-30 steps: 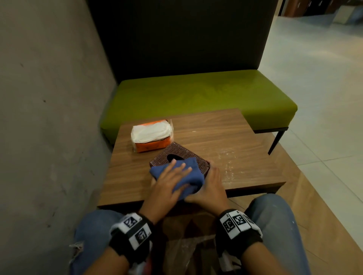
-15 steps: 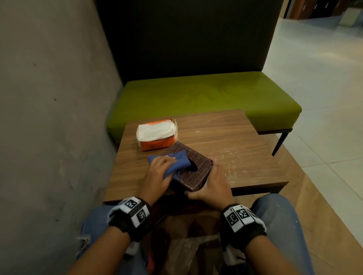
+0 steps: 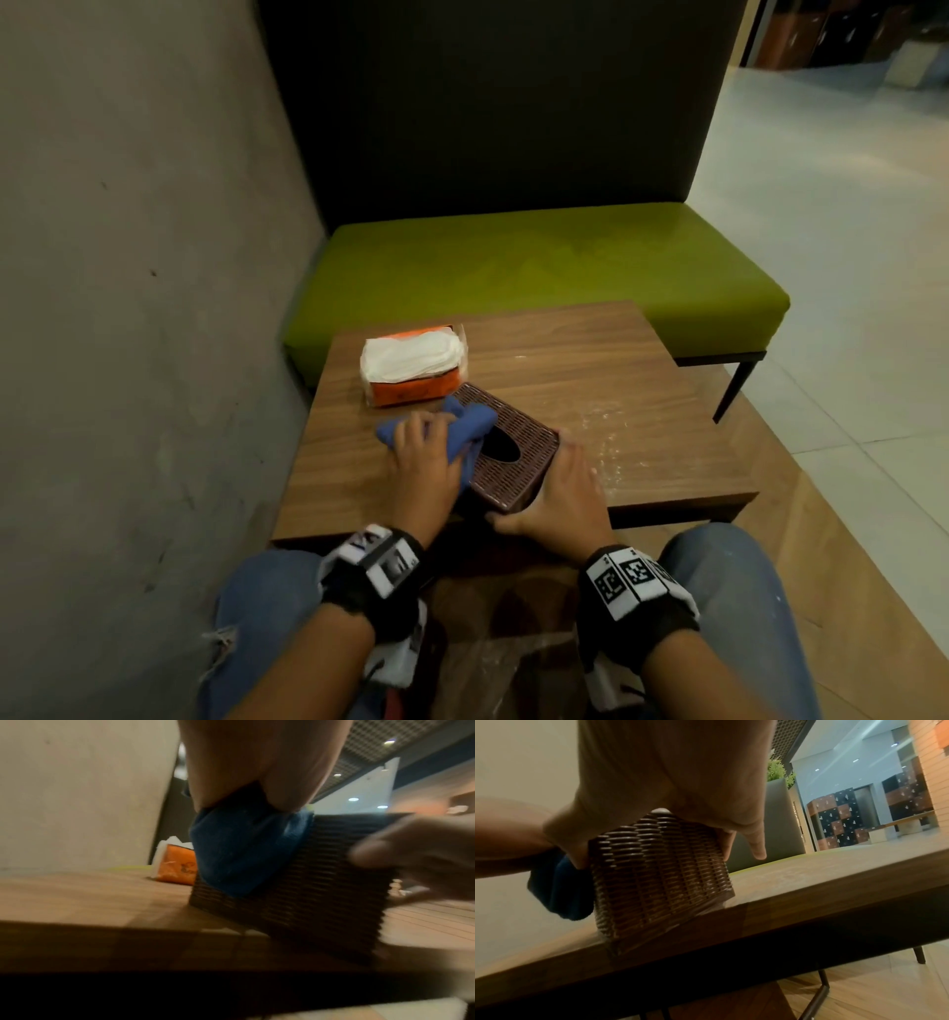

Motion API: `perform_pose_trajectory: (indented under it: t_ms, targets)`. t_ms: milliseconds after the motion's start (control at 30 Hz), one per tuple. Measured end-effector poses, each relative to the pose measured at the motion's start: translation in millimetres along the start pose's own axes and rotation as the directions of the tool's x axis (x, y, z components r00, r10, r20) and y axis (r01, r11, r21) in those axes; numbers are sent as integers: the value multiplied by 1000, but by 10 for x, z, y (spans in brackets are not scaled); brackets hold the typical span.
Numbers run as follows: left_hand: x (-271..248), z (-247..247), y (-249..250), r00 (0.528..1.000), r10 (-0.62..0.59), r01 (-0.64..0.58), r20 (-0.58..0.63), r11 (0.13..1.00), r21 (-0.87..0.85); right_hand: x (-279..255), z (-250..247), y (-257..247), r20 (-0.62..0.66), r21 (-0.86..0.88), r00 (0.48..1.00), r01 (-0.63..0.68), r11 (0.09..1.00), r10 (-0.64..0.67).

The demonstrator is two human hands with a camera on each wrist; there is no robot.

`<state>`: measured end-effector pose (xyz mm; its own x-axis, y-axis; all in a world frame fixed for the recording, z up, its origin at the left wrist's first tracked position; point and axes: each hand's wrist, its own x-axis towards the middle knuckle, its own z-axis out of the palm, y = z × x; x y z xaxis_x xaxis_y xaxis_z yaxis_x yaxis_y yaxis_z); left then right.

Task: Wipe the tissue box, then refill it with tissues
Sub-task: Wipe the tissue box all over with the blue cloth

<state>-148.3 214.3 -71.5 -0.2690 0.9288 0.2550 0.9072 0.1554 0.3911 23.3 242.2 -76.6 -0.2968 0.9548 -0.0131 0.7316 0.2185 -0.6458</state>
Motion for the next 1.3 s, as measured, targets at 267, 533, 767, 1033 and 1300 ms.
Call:
perform_pose_trajectory:
  t_ms: [267, 533, 767, 1033, 1300]
  targets:
    - [-81, -68, -197, 974, 115, -76, 195, 977, -198, -5, 20, 32, -29, 73, 999, 26, 997, -24]
    - [-10, -116, 284, 895, 280, -307, 348, 952, 24, 86, 83, 119, -35, 107, 999, 42, 993, -38]
    - [292, -155, 228, 770, 432, -472, 469, 881, -36, 103, 65, 169, -38, 238, 996, 85, 968, -78]
    - [215, 20, 474, 729, 539, -508, 422, 839, -194, 97, 88, 196, 78, 243, 995, 49, 969, -70]
    - [524, 25, 480, 923, 273, -308, 269, 947, 96, 79, 50, 155, -40, 279, 998, 66, 958, -57]
